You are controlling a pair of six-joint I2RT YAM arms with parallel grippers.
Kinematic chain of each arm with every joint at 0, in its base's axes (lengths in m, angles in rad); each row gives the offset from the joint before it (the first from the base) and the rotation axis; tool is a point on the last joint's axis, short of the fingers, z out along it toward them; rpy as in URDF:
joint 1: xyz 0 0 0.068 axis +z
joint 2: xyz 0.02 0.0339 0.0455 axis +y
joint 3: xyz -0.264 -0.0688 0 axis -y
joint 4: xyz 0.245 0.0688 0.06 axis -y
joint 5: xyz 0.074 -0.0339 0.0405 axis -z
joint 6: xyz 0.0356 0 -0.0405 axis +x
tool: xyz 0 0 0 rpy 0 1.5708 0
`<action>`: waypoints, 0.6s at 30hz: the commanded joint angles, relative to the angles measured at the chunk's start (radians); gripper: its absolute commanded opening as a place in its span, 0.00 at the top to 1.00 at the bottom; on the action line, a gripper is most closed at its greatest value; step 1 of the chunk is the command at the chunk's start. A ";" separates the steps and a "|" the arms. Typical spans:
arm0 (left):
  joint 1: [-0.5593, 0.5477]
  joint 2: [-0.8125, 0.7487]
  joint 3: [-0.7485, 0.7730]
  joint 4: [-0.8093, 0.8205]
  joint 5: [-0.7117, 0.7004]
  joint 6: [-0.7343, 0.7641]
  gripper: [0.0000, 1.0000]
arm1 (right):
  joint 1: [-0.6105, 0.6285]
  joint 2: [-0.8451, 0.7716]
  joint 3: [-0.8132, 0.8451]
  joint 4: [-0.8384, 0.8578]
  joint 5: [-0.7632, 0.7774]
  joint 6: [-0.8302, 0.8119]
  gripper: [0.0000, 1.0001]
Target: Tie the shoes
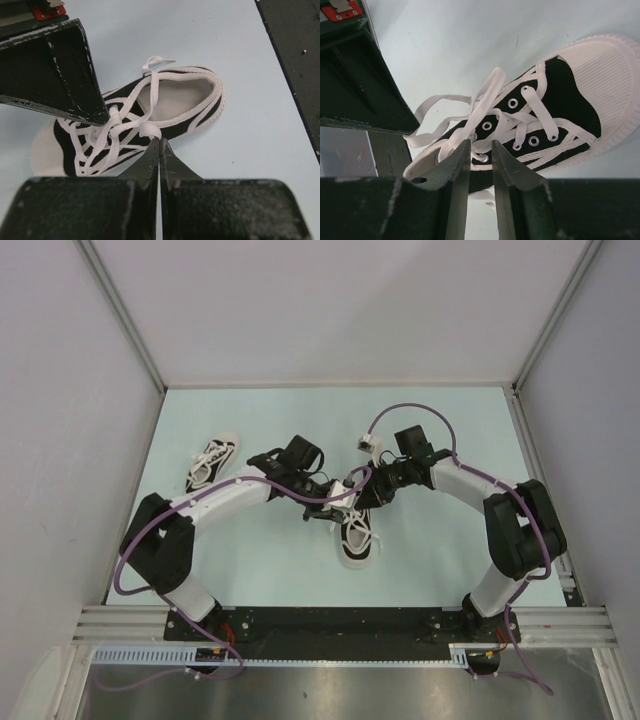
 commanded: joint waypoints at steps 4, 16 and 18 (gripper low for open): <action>0.000 0.007 0.037 -0.011 0.038 0.026 1.00 | 0.003 -0.031 0.043 0.003 -0.039 0.003 0.68; 0.000 0.023 0.048 -0.008 0.038 0.021 1.00 | 0.014 0.006 0.051 -0.002 0.015 -0.002 0.68; 0.000 0.026 0.051 -0.006 0.038 0.023 1.00 | 0.012 0.010 0.051 0.018 0.026 0.010 0.69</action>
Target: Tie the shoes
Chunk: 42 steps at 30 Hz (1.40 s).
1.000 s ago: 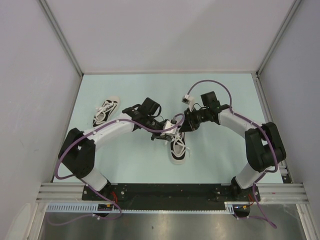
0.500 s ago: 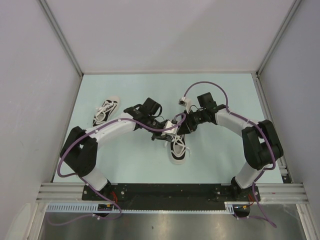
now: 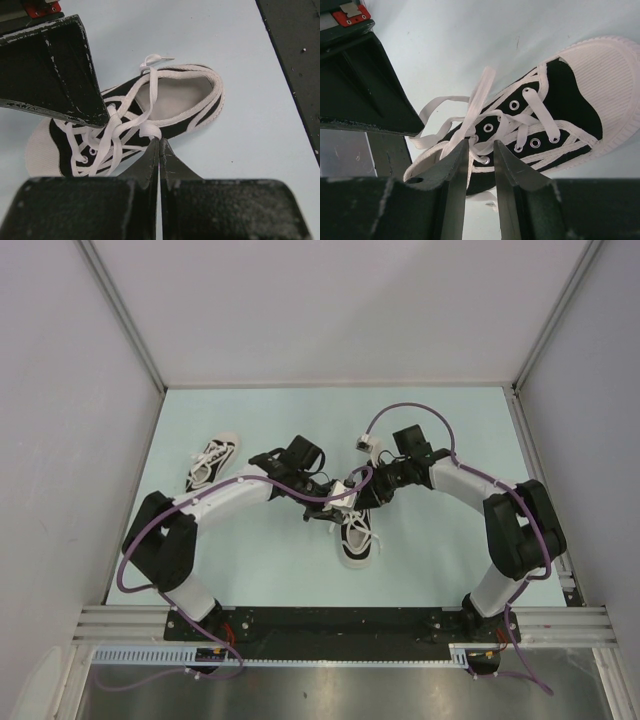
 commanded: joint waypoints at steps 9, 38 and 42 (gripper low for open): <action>-0.001 0.001 0.037 -0.003 0.045 0.023 1.00 | -0.018 -0.017 0.052 0.015 0.001 0.020 0.93; -0.046 -0.024 0.040 0.012 0.042 -0.107 1.00 | -0.009 0.003 0.061 0.030 0.021 0.063 0.76; -0.044 -0.025 0.025 0.010 0.039 -0.095 1.00 | 0.008 0.019 0.069 0.037 0.068 0.058 0.72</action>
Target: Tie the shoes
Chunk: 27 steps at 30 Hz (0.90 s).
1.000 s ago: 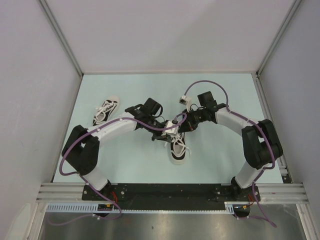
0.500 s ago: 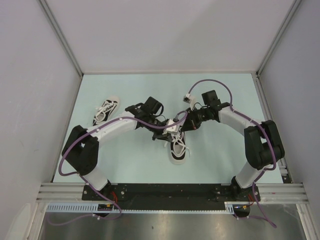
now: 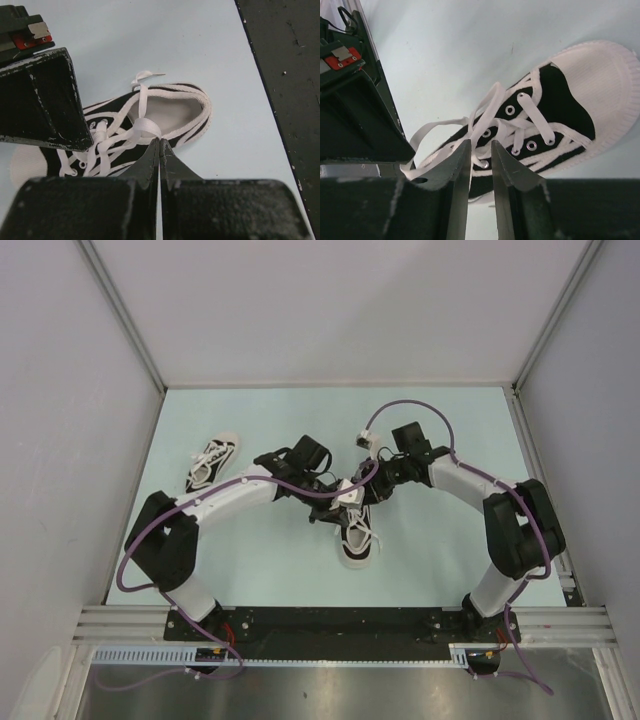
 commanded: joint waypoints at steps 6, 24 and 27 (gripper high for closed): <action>-0.001 -0.030 -0.014 0.009 0.033 0.046 1.00 | 0.018 0.024 0.057 0.028 0.074 -0.003 0.72; -0.001 -0.022 -0.005 0.008 0.037 0.063 1.00 | -0.013 0.023 0.064 -0.006 0.034 0.003 0.69; -0.001 -0.022 -0.005 0.008 0.036 0.064 1.00 | -0.005 0.027 0.067 -0.012 0.051 -0.006 0.69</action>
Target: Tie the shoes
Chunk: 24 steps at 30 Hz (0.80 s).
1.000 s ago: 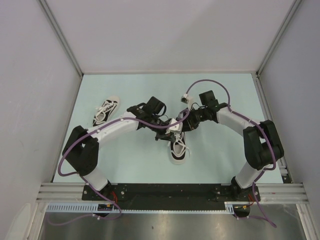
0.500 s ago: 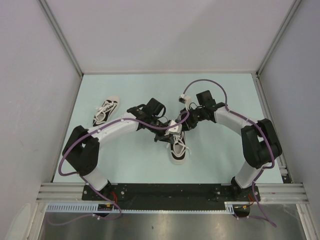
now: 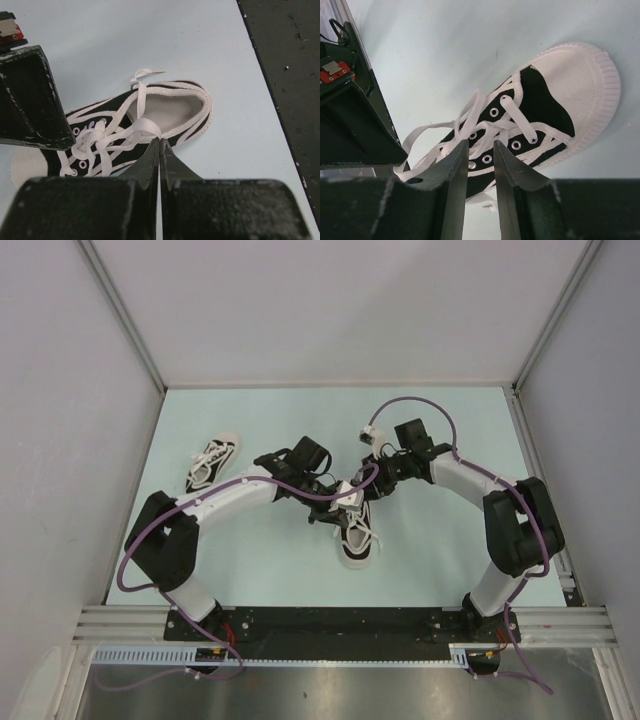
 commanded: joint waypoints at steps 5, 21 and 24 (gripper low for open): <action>-0.001 -0.024 0.011 0.008 0.039 0.041 1.00 | 0.040 0.032 0.049 -0.043 0.058 -0.055 0.69; 0.001 -0.008 0.018 0.003 0.033 0.050 1.00 | 0.087 0.071 0.100 -0.068 0.081 -0.075 0.65; 0.001 -0.008 0.021 0.002 0.028 0.050 1.00 | 0.084 0.069 0.109 -0.086 0.102 -0.086 0.83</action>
